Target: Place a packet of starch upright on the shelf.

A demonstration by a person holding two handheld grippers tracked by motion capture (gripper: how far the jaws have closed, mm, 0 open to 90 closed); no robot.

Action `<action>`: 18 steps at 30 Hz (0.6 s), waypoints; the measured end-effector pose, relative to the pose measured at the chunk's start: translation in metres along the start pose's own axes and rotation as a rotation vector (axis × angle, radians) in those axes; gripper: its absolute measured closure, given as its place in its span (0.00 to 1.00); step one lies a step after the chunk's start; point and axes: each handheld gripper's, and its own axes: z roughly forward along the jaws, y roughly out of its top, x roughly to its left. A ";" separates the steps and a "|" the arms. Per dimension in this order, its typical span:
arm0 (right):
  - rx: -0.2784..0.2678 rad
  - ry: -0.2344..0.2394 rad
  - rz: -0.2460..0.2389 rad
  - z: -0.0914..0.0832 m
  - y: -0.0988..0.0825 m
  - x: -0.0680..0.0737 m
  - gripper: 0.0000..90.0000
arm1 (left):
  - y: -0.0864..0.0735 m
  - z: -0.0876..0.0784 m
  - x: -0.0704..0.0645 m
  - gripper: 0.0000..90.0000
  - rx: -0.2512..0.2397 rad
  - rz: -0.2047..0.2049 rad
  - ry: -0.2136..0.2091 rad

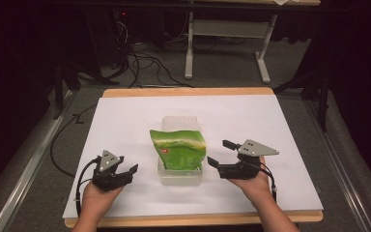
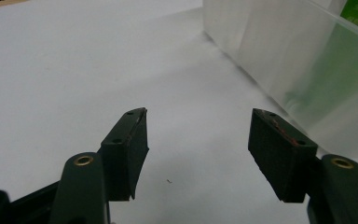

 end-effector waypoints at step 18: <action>0.038 -0.289 0.061 -0.063 -0.032 -0.060 0.18 | 0.000 0.002 -0.001 0.42 0.004 -0.003 0.003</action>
